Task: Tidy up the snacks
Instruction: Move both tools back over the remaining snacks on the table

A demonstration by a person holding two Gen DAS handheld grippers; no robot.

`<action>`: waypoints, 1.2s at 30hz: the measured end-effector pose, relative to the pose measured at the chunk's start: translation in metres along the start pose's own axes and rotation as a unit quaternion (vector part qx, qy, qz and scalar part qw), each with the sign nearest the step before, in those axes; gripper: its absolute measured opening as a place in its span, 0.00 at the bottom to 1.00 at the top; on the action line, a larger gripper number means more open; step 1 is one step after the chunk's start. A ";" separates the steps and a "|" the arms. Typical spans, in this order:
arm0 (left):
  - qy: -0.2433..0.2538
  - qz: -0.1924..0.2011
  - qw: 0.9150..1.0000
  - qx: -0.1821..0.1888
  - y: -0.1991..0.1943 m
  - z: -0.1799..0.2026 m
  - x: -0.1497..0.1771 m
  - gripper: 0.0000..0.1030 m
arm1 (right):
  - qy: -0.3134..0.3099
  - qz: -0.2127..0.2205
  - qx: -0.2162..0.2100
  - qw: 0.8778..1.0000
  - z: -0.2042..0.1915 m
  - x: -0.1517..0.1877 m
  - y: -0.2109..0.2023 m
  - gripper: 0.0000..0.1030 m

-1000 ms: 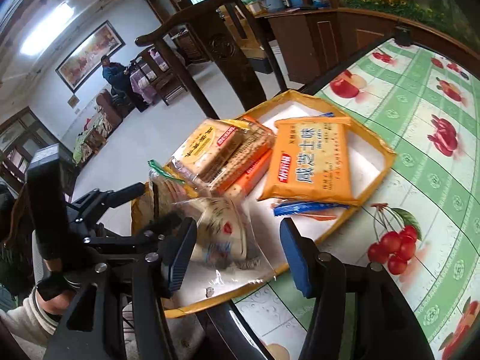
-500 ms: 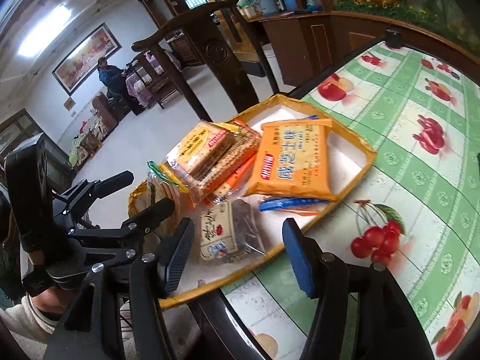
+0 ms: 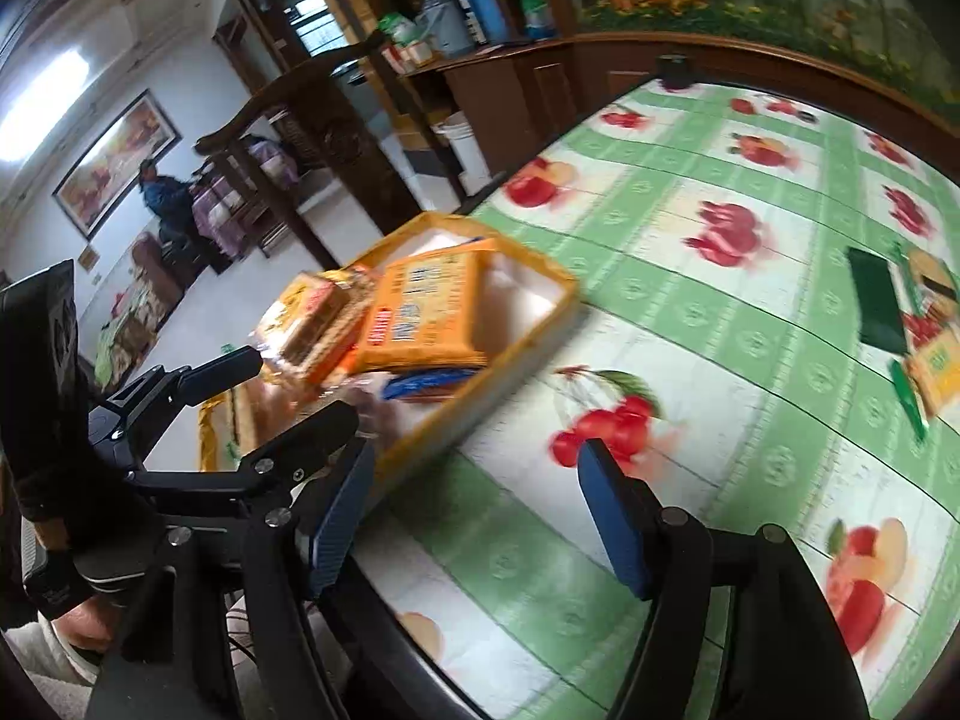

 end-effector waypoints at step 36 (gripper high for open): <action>0.145 -0.074 0.977 0.135 0.074 0.230 -0.092 0.86 | 0.236 0.062 0.144 0.959 0.225 0.071 -0.110 0.73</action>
Point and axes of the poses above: each gripper's, at about its wrist camera, not at the fingertips, and y roughly the way its jaws point, z to its right, x to its underside, the point moved 1 cm from there along y, roughly the way its jaws point, and after that the axes turned 7 degrees about -z, right-handed, at the moved point
